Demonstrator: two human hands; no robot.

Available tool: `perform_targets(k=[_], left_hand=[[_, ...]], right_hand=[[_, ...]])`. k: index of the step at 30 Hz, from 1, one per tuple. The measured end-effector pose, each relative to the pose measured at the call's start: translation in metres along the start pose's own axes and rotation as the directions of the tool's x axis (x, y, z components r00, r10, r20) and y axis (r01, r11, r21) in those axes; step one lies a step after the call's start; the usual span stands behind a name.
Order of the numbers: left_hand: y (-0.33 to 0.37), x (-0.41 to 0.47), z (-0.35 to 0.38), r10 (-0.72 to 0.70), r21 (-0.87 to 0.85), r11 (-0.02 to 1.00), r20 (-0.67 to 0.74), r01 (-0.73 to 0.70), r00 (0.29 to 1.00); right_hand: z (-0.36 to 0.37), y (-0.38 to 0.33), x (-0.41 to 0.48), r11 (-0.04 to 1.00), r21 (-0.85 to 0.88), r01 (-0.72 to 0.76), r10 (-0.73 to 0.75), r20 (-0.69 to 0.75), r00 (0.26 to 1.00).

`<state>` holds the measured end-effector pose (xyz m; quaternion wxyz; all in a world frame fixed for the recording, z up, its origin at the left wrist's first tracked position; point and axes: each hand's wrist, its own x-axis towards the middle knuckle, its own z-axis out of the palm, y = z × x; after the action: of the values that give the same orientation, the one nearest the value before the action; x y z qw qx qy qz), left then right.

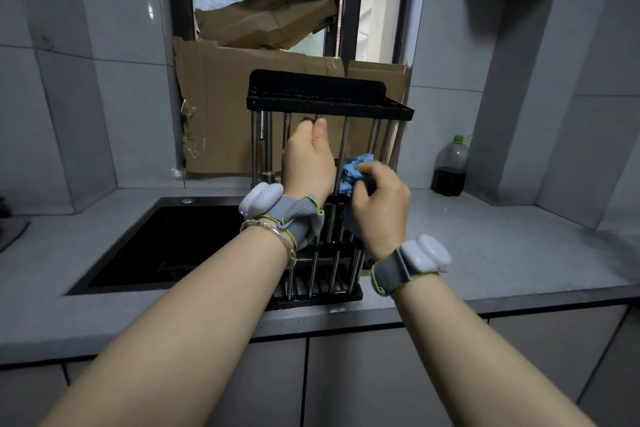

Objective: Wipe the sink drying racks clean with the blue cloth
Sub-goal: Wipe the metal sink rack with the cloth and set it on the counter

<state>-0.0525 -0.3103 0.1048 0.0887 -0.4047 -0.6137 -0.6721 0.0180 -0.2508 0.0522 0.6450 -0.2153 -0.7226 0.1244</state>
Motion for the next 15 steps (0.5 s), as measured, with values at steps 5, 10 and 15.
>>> perform_targets(k=[5,10,15], left_hand=[[0.004,-0.004,0.003,0.011,0.008,1.0,-0.042,-0.011,0.999],[0.003,-0.001,-0.002,0.022,0.043,0.999,-0.026,-0.021,0.999],[0.004,-0.003,-0.002,0.007,0.044,0.999,-0.019,-0.006,1.0]], right_hand=[[-0.008,-0.032,0.04,0.925,0.337,-0.174,0.255,-0.214,0.943],[-0.003,-0.036,0.044,0.898,0.357,-0.256,0.34,-0.195,0.92],[-0.002,-0.014,0.006,0.937,0.211,-0.278,0.299,-0.076,0.951]])
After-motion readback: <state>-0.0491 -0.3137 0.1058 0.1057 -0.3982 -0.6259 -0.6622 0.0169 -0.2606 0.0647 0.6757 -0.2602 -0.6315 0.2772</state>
